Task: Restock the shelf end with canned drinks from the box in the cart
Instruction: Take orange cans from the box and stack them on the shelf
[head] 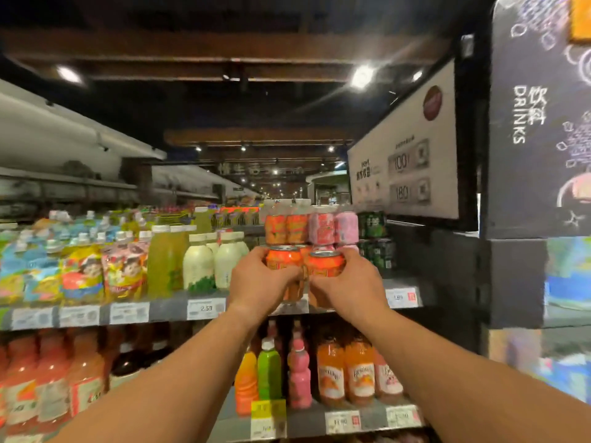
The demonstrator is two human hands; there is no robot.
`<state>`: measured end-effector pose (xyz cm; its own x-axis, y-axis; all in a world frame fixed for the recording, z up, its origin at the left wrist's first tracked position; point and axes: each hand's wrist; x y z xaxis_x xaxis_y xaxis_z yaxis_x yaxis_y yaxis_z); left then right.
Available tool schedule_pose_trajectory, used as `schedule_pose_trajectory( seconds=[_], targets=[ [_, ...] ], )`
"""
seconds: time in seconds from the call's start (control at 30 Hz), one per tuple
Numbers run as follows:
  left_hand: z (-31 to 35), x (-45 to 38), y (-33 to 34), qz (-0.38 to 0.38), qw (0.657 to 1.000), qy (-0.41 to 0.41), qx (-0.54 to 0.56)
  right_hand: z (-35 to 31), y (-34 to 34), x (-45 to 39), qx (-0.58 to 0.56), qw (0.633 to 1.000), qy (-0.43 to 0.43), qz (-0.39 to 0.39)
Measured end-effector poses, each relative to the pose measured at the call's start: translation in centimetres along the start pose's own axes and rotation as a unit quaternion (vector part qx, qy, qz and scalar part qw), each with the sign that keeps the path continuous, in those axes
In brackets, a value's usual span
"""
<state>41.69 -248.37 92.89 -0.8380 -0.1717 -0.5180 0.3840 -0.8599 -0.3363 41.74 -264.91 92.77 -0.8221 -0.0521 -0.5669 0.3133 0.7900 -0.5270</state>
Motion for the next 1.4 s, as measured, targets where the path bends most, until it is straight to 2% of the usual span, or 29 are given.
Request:
schedule_pose_trajectory(
  seconds=[0.27,0.4,0.5,0.63,0.77,0.93,1.13,1.4],
  targets=[
    [-0.8,-7.0,-0.1,-0.003,0.999,-0.012,-0.042,0.7,2.1,-7.6,0.021,0.999,0.018,-0.022],
    [-0.9,-12.1,-0.6,-0.007,0.998,-0.011,-0.060,0.3,4.1,-12.9,0.052,0.998,-0.005,-0.034],
    [-1.0,-16.0,-0.2,-0.030,0.996,-0.020,-0.086,0.3,5.1,-16.7,0.082,0.995,0.027,-0.059],
    [-1.7,-19.6,0.7,-0.051,0.991,-0.038,-0.116,0.6,5.4,-20.5,0.129,0.989,0.029,-0.066],
    [-2.5,-21.4,1.1,-0.042,0.991,-0.045,-0.117,0.9,5.5,-22.6,0.311,0.950,-0.006,-0.016],
    [-3.3,-22.7,1.6,-0.047,0.987,-0.080,-0.134,1.6,6.1,-24.7,0.400,0.912,-0.085,-0.025],
    [-4.0,-23.7,1.7,-0.041,0.985,-0.093,-0.137,2.5,7.2,-26.0,0.424,0.896,-0.126,-0.047],
    [-5.3,-24.6,1.7,-0.049,0.990,-0.080,-0.103,3.0,7.8,-27.0,0.463,0.873,-0.138,-0.063]
  ],
)
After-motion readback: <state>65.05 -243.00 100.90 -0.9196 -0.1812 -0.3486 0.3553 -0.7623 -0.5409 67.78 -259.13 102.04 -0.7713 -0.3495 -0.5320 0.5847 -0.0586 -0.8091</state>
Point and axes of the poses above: each hand's wrist, its own x-axis away from the middle knuckle, its own y-axis out of the palm, z = x × y, and after that the axes turned 12 degrees about -z, right-handed
